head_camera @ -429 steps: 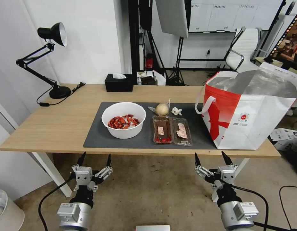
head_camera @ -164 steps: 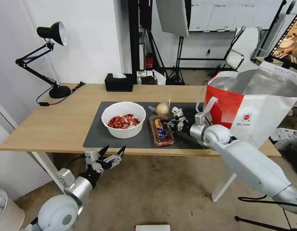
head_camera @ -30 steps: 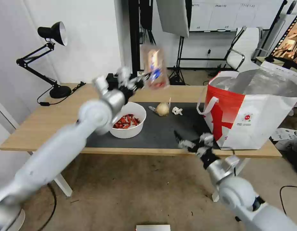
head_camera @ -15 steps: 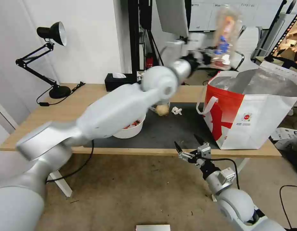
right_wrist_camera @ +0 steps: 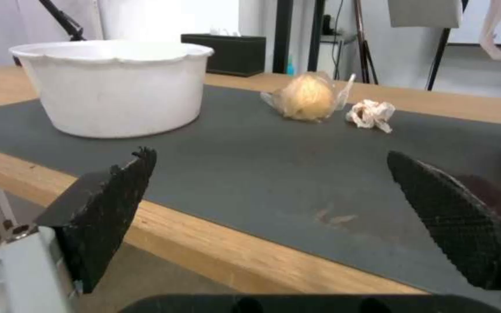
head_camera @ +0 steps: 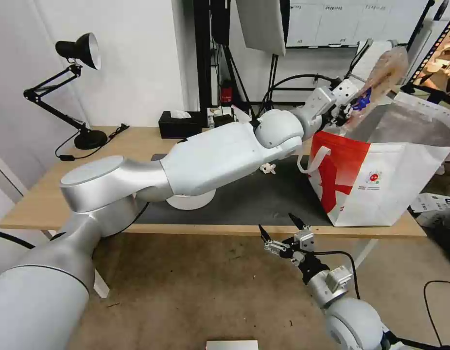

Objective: Pick up the trash from the table and place it into the takeout bag.

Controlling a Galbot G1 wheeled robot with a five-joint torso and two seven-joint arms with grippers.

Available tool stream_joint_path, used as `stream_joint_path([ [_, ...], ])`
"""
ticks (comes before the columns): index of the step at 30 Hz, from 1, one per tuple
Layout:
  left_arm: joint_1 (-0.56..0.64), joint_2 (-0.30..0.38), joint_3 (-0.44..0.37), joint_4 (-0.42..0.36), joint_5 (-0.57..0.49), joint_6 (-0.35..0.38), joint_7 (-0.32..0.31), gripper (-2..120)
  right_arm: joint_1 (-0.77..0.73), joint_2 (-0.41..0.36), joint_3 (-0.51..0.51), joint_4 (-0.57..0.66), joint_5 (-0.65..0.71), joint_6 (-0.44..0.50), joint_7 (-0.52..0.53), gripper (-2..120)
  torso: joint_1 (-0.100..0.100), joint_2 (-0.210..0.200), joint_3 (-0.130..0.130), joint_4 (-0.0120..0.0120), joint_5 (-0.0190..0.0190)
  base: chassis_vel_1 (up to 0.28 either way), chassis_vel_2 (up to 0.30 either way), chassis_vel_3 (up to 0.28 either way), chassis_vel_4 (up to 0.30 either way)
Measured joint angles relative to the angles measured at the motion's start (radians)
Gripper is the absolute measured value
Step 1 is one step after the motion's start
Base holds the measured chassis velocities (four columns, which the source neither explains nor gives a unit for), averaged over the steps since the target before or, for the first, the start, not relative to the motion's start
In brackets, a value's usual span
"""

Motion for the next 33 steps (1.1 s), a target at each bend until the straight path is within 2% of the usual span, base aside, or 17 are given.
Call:
stream_joint_path([
  [2,-0.001,0.009,-0.01,-0.03,-0.009,-0.002,-0.001,18,-0.004,0.001,0.002,-0.004,0.001,0.0,-0.002,100,0.0,0.0,0.0,-0.0001,0.0,0.0,0.0,0.0,0.0],
  [3,-0.001,0.009,-0.01,-0.03,-0.009,-0.002,-0.001,18,-0.004,0.001,0.002,-0.004,0.001,0.0,-0.002,100,0.0,0.0,0.0,-0.0001,0.0,0.0,0.0,0.0,0.0],
  [6,-0.003,0.02,-0.021,-0.063,-0.018,-0.003,-0.002,33,-0.005,0.007,0.002,-0.007,0.001,-0.001,-0.003,100,0.0,0.0,0.0,0.0001,-0.0001,0.0,0.0,0.0,0.0],
  [7,-0.003,0.02,-0.021,-0.063,-0.018,-0.003,-0.002,33,-0.005,0.007,0.002,-0.007,0.001,-0.001,-0.003,100,0.0,0.0,0.0,0.0001,-0.0001,0.0,0.0,0.0,0.0],
  [11,0.0,0.016,-0.027,-0.073,-0.022,-0.006,-0.011,46,-0.017,0.019,0.013,-0.001,0.001,-0.003,-0.003,100,0.0,0.0,0.0,0.0,-0.0001,0.0,0.0,0.0,0.0],
  [13,0.011,0.019,-0.038,-0.09,-0.039,-0.008,-0.037,58,-0.039,0.028,0.033,0.01,0.001,-0.003,-0.003,100,0.0,0.0,0.0,-0.0003,0.0,0.0,0.0,0.0,0.0],
  [15,0.02,0.028,-0.046,-0.108,-0.053,-0.004,-0.053,62,-0.054,0.032,0.045,0.021,0.001,-0.003,-0.002,100,0.0,0.0,0.0,-0.0003,0.0,0.0,0.0,0.0,0.0],
  [17,0.051,0.077,-0.062,-0.176,-0.075,0.032,-0.101,74,-0.081,0.027,0.073,0.063,0.006,-0.003,0.013,100,0.0,0.0,0.0,-0.0009,0.0,0.0,0.0,0.0,0.0],
  [18,0.051,0.077,-0.062,-0.176,-0.075,0.032,-0.101,74,-0.081,0.027,0.073,0.063,0.006,-0.003,0.013,100,0.0,0.0,0.0,-0.0009,0.0,0.0,0.0,0.0,0.0],
  [19,0.059,0.095,-0.065,-0.194,-0.077,0.037,-0.112,76,-0.085,0.019,0.081,0.076,0.013,-0.003,0.018,100,0.0,0.0,0.0,-0.0007,-0.0001,0.0,0.0,0.0,0.0],
  [22,0.118,0.225,-0.103,-0.316,-0.114,0.058,-0.175,91,-0.097,-0.018,0.121,0.118,0.056,-0.003,0.041,100,0.0,0.0,0.0,0.0004,-0.0005,0.0,0.0,0.0,0.0],
  [23,0.118,0.225,-0.103,-0.316,-0.114,0.058,-0.175,91,-0.097,-0.018,0.121,0.118,0.056,-0.003,0.041,100,0.0,0.0,0.0,0.0004,-0.0005,0.0,0.0,0.0,0.0],
  [26,0.203,0.368,-0.152,-0.462,-0.119,0.069,-0.206,99,-0.115,-0.022,0.13,0.131,0.074,0.015,0.049,100,0.0,0.0,0.0,-0.0001,-0.0005,0.0,0.0,0.0,0.0],
  [28,0.225,0.397,-0.158,-0.49,-0.112,0.069,-0.206,99,-0.118,-0.021,0.13,0.133,0.075,0.019,0.051,100,0.0,0.0,0.0,0.0,-0.0004,0.0,0.0,0.0,0.0],
  [29,0.291,0.47,-0.176,-0.556,-0.094,0.07,-0.206,100,-0.123,-0.013,0.128,0.135,0.076,0.027,0.055,100,0.0,0.0,0.0,-0.0003,-0.0007,0.0,0.0,0.0,0.0],
  [32,0.291,0.47,-0.176,-0.556,-0.094,0.07,-0.206,100,-0.123,-0.013,0.128,0.135,0.076,0.027,0.055,100,0.0,0.0,0.0,-0.0003,-0.0007,0.0,0.0,0.0,0.0],
  [33,0.431,0.588,-0.234,-0.641,-0.051,0.07,-0.207,100,-0.123,-0.004,0.121,0.133,0.076,0.033,0.062,100,0.0,0.0,0.0,0.0001,-0.0007,0.0,0.0,0.0,0.0],
])
